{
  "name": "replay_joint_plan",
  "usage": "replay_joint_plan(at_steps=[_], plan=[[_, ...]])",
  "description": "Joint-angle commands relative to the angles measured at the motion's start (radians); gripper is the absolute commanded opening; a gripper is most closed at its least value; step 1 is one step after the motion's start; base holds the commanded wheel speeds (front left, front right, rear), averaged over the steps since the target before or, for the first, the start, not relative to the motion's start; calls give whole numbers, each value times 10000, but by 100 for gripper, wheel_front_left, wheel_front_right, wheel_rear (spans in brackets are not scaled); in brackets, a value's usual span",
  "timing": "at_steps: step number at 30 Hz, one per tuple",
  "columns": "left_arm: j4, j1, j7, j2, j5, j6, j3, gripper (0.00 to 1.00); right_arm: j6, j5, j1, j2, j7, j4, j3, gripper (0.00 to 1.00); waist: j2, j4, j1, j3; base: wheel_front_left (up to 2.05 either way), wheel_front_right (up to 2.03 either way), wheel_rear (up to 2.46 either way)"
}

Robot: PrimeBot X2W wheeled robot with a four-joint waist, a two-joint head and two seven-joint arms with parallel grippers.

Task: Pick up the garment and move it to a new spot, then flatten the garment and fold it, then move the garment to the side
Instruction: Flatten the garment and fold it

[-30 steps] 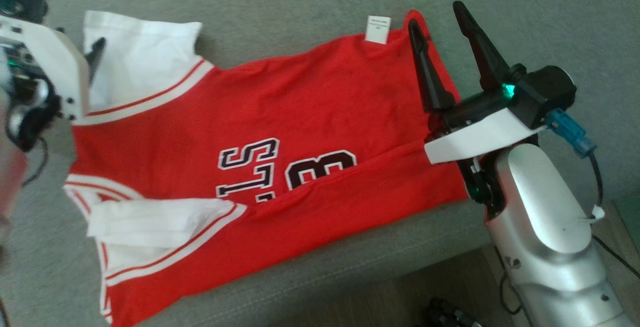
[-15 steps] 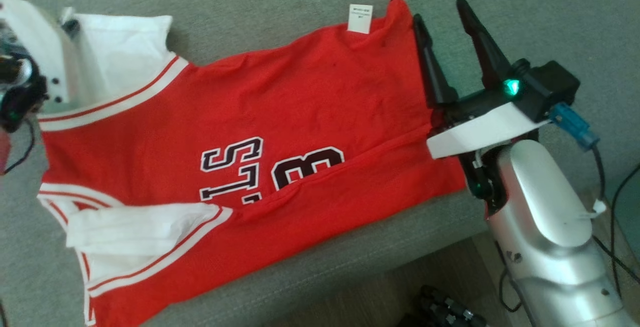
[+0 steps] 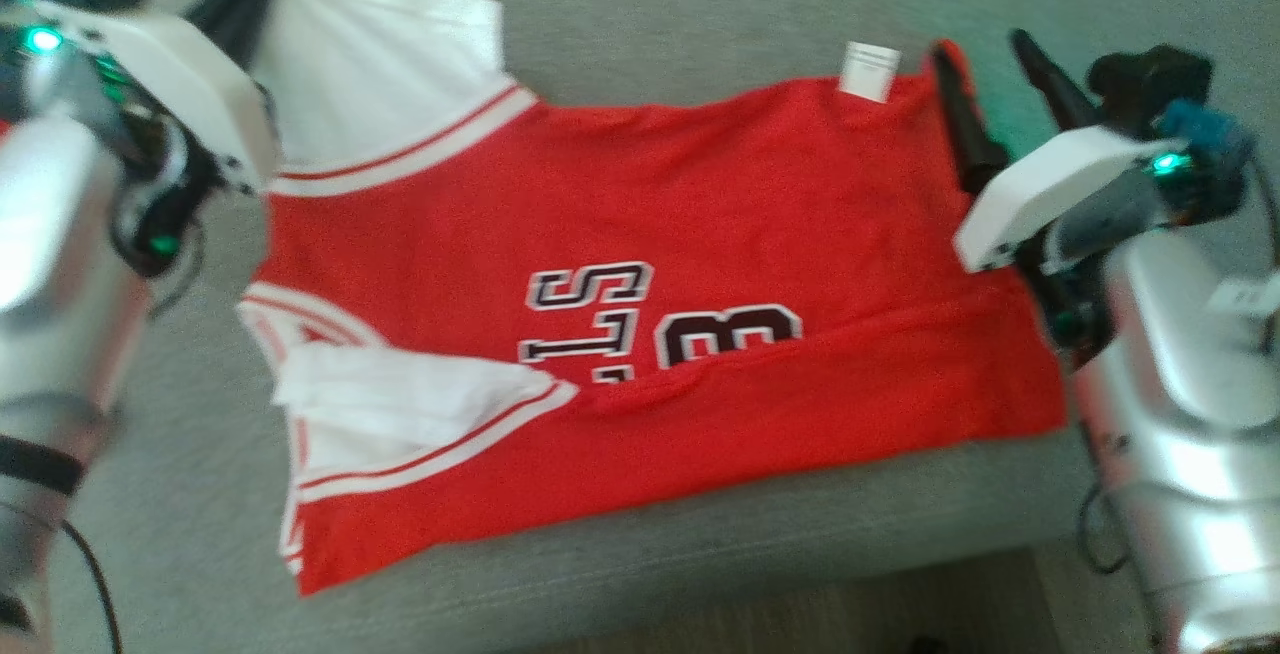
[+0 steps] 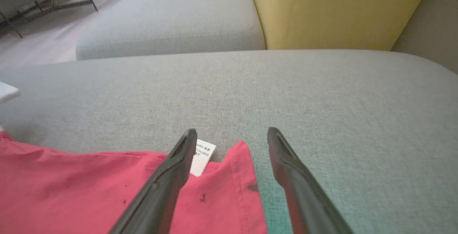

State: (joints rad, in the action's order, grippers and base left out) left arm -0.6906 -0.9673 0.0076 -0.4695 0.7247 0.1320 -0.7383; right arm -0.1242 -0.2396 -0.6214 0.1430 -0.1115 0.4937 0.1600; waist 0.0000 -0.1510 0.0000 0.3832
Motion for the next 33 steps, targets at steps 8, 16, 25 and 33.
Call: replay_joint_plan(at_steps=[8,16,25,33], plan=[[496,142,-664,228,49,-14,-78,0,-65,-356,-1157,1218,-1470,1303,161,100,0,1344,0,-212,0,0,0],[353,-144,-930,323,211,-14,-246,0,-65,-854,-1581,1635,-2013,2385,942,100,0,1408,0,1,0,0,0],[167,-332,-1071,258,375,-14,-409,0,-65,-1054,-1887,1744,-1774,3200,1386,0,0,1358,0,104,0,0,0],[-247,-498,-1347,203,567,-44,-250,0,-65,-1298,-2195,1720,-892,3749,1108,0,0,1378,0,194,0,0,0]])
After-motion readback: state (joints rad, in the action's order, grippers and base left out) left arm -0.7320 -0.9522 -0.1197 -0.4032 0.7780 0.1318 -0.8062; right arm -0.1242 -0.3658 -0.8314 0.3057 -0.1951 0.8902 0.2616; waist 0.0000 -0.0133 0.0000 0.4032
